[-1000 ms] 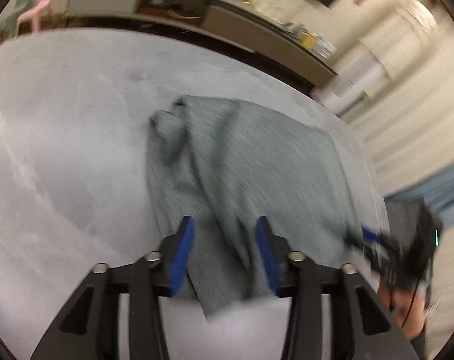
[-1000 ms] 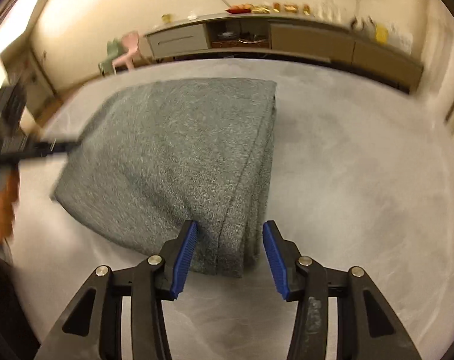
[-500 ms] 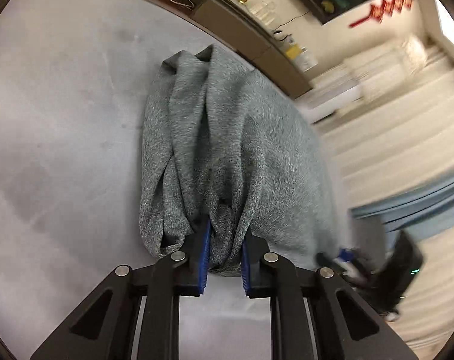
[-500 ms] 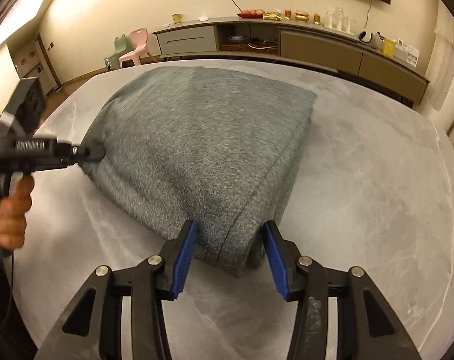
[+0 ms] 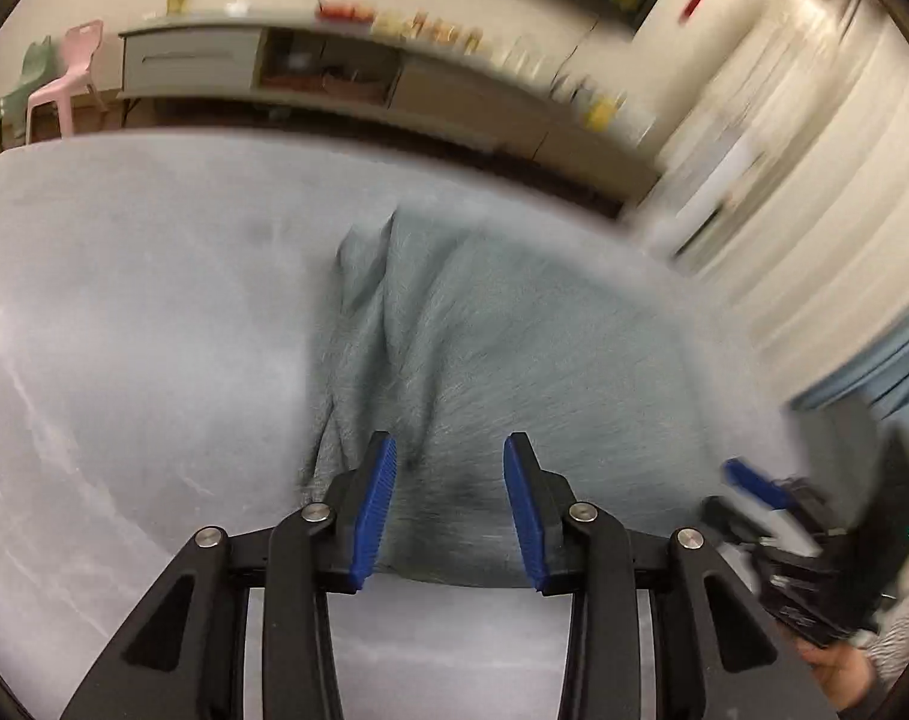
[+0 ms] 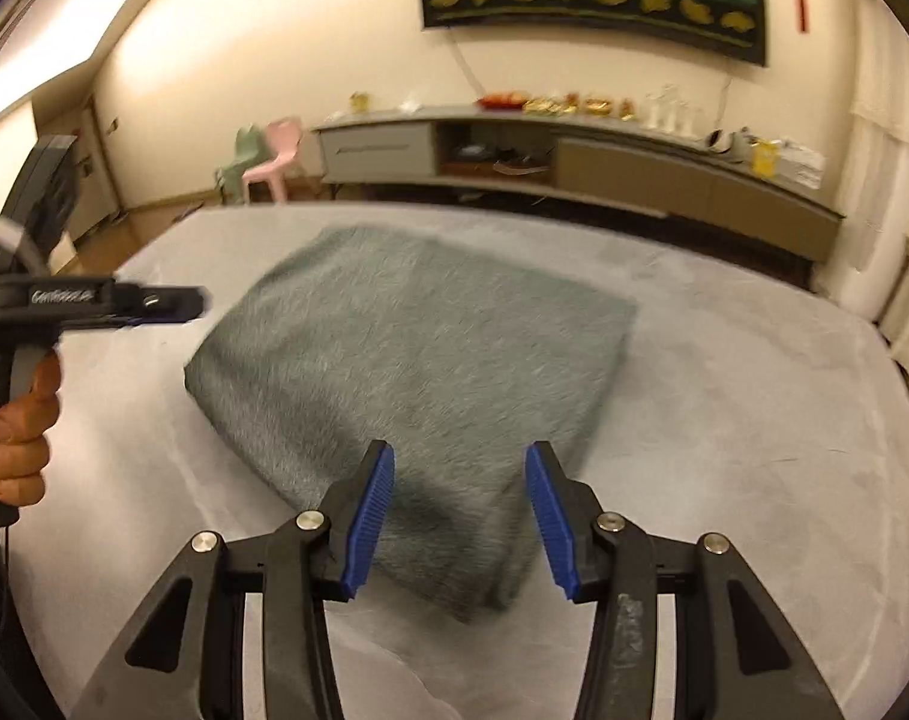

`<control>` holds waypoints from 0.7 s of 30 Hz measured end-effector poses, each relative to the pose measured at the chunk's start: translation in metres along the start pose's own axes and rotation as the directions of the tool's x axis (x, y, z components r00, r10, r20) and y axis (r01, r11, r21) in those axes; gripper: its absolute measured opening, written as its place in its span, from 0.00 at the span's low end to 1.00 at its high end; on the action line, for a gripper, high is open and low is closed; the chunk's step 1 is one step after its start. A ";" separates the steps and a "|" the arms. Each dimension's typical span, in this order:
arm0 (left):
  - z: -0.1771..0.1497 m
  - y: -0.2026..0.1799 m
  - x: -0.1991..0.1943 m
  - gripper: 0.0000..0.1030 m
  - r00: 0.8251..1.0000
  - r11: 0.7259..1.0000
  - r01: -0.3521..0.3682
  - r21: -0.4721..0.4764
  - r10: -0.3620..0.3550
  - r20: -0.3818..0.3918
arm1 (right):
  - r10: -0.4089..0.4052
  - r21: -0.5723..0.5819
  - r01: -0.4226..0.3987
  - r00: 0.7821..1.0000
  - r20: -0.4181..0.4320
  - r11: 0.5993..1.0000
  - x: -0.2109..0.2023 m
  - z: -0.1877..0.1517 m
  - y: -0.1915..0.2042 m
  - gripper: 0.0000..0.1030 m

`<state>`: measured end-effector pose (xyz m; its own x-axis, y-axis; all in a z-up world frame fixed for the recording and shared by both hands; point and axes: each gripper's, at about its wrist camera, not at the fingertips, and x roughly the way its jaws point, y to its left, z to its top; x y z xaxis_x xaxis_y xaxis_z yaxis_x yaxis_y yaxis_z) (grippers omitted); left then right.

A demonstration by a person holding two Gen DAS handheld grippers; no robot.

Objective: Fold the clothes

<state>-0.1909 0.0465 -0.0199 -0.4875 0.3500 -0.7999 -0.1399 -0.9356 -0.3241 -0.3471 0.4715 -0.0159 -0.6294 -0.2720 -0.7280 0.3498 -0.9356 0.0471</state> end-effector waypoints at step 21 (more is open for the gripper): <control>-0.084 -0.060 -0.076 0.76 0.963 0.967 -0.238 0.085 0.224 0.149 | -0.036 0.107 0.040 0.998 -0.041 0.993 -0.052 -0.042 0.004 0.51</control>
<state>-0.0730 0.0802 0.0173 -0.6296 0.1206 -0.7676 -0.0927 -0.9925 -0.0798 -0.2843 0.4916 -0.0066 -0.6122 -0.2287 -0.7569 0.2479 -0.9645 0.0909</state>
